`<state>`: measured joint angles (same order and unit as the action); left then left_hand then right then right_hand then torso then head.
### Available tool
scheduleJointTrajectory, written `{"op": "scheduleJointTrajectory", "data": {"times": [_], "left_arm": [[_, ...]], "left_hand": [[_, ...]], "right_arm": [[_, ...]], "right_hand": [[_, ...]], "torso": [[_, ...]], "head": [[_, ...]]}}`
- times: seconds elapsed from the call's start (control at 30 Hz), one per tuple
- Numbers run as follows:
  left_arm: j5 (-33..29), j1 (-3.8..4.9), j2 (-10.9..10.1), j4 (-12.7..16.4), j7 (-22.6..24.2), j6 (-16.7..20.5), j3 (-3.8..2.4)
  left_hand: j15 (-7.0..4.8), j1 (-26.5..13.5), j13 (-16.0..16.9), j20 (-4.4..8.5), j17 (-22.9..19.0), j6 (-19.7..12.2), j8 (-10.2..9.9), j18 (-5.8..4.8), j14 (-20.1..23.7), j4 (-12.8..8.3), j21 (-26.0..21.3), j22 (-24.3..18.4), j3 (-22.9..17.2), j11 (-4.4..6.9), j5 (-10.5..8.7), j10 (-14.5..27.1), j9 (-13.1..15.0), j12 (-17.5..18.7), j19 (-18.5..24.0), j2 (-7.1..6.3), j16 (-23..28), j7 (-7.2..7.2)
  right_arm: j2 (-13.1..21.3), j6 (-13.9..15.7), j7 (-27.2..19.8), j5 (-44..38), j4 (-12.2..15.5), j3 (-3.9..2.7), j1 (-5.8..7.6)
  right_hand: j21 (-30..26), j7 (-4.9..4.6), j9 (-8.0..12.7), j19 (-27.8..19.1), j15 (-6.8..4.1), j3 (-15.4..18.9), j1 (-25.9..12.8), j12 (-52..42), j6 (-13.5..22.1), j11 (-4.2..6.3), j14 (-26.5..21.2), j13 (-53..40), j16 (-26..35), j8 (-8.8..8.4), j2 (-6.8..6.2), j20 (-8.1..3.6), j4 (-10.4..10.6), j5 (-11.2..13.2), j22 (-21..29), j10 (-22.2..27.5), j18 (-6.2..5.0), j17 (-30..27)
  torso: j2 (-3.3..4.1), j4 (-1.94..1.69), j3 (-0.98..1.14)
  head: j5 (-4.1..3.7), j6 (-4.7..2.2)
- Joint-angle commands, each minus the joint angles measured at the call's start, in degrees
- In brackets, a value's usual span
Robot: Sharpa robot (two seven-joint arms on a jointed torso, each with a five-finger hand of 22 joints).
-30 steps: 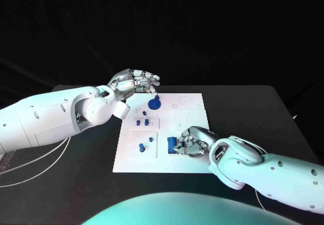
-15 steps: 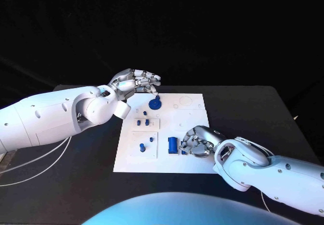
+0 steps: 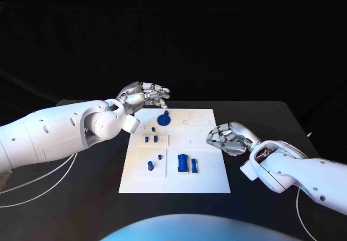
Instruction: Assemble the parts on the task board
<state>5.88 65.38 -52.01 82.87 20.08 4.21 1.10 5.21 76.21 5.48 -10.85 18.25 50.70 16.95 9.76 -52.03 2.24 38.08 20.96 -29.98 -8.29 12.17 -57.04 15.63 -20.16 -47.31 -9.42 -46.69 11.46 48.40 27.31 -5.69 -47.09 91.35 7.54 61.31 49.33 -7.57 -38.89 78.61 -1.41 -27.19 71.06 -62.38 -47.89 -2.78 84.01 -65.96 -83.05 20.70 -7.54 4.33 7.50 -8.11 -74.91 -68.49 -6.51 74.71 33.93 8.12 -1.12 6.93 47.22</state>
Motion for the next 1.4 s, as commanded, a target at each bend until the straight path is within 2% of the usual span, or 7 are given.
{"op": "scheduleJointTrajectory", "data": {"times": [0.03,0.57,0.6,0.77,0.8,0.9,1.4], "left_arm": [[-3.1,-0.59,0.8,-1.2,4.1,2.9,0.04],[-12.2,-3.69,6.6,-8.3,10.3,8.1,0.04],[-9.3,-3.55,6.1,-7.9,6.7,5.9,0.09],[-9.1,-3.64,6.1,-7.1,6.8,7.6,0.03],[-9.0,-3.67,6.2,-6.8,6.9,8.3,0.00],[-8.8,-3.81,6.3,-5.6,7.1,11.1,-0.09],[-6.4,-4.99,7.1,5.0,9.3,35.2,-0.93]], "left_hand": [[0.19,-0.5,0.1,-0.57,-0.6,-0.6,0.0,0.44,1.4,0.6,-1.6,-0.8,-0.2,0.02,0.21,0.2,0.2,-0.3,0.7,0.19,1.4,0.04],[4.36,-0.2,-1.9,-5.67,-7.3,-3.9,-1.1,0.23,7.0,3.3,-23.1,-13.8,-0.6,-2.52,-0.13,2.2,-0.9,9.4,5.8,-0.84,26.0,0.01],[-5.21,-23.2,-5.5,10.85,-18.2,-50.7,-16.9,-9.76,52.0,-2.2,-38.1,-21.0,30.0,8.29,-12.17,57.0,-15.6,20.2,47.3,9.42,46.7,-11.46],[-5.21,-30.8,-5.5,10.85,-18.2,-50.7,-16.9,-9.76,52.0,-2.2,-38.1,-21.0,30.0,8.29,-12.17,57.0,-15.6,20.2,47.3,9.42,46.7,-11.46],[-5.21,-32.6,-5.5,10.85,-18.2,-50.7,-16.9,-9.76,52.0,-2.2,-38.1,-21.0,30.0,8.29,-12.17,57.0,-15.6,20.2,47.3,9.42,46.7,-11.46],[-5.21,-76.2,-5.5,10.85,-18.2,-50.7,-16.9,-9.76,52.0,-2.2,-38.1,-21.0,30.0,8.29,-12.17,57.0,-15.6,20.2,47.3,9.42,46.7,-11.46],[-5.21,-76.2,-5.5,10.85,-18.2,-50.7,-16.9,-9.76,52.0,-2.2,-38.1,-21.0,30.0,8.29,-12.17,57.0,-15.6,20.2,47.3,9.42,46.7,-11.46]], "right_arm": [[-1.1,-1.0,-13.0,22.1,-4.0,-0.25,0.97],[-7.5,-6.7,-19.9,34.7,-20.8,-1.03,4.53],[-7.1,-2.9,-16.5,31.3,-20.1,-1.00,4.39],[-6.8,-1.2,-17.2,32.6,-18.5,-1.57,3.91],[-6.7,-0.5,-17.4,33.2,-17.8,-1.79,3.72],[-6.3,2.2,-18.5,35.4,-15.2,-2.70,2.95],[-3.7,16.8,-24.1,47.1,-1.4,-7.52,-1.14]], "right_hand": [[-12.2,-0.50,1.3,-4.3,0.55,-1.0,0.4,12.0,0.3,-0.54,-1.0,10.8,4.5,-1.39,-0.04,0.69,-1.1,-0.1,-1.6,9.2,-1.96,-6.1],[-45.9,-4.34,11.0,-27.6,8.11,-7.2,-1.8,47.9,2.0,-6.37,-30.7,53.2,57.9,-8.52,-0.24,8.65,-4.5,0.2,28.5,13.6,-3.73,-51.4],[-49.3,7.57,38.9,-78.6,1.41,27.2,-22.4,62.4,47.9,2.78,-84.0,66.0,83.1,-20.70,7.54,-4.33,-7.5,8.1,74.9,68.5,6.51,-74.7],[-49.3,7.57,38.9,-78.6,1.41,27.2,-29.7,62.4,47.9,2.78,-84.0,66.0,83.1,-20.70,7.54,-4.33,-7.5,8.1,74.9,68.5,6.51,-74.7],[-49.3,7.57,38.9,-78.6,1.41,27.2,-71.1,62.4,47.9,2.78,-84.0,66.0,83.1,-20.70,7.54,-4.33,-7.5,8.1,74.9,68.5,6.51,-74.7],[-49.3,7.57,38.9,-78.6,1.41,27.2,-71.1,62.4,47.9,2.78,-84.0,66.0,83.1,-20.70,7.54,-4.33,-7.5,8.1,74.9,68.5,6.51,-74.7],[-49.3,7.57,38.9,-78.6,1.41,27.2,-71.1,62.4,47.9,2.78,-84.0,66.0,83.1,-20.70,7.54,-4.33,-7.5,8.1,74.9,68.5,6.51,-74.7]], "torso": [[-1.01,0.33,-0.43],[-2.11,-0.62,-0.13],[-1.97,-0.38,-0.37],[-2.05,-1.24,-0.20],[-2.09,-1.59,-0.14],[-2.23,-2.95,0.13],[-2.75,-8.12,1.12]], "head": [[-0.13,-2.18],[-0.63,-7.39],[-0.51,-6.92],[-1.22,-7.57],[-1.51,-7.84],[-2.64,-8.89],[-6.93,-12.84]]}}
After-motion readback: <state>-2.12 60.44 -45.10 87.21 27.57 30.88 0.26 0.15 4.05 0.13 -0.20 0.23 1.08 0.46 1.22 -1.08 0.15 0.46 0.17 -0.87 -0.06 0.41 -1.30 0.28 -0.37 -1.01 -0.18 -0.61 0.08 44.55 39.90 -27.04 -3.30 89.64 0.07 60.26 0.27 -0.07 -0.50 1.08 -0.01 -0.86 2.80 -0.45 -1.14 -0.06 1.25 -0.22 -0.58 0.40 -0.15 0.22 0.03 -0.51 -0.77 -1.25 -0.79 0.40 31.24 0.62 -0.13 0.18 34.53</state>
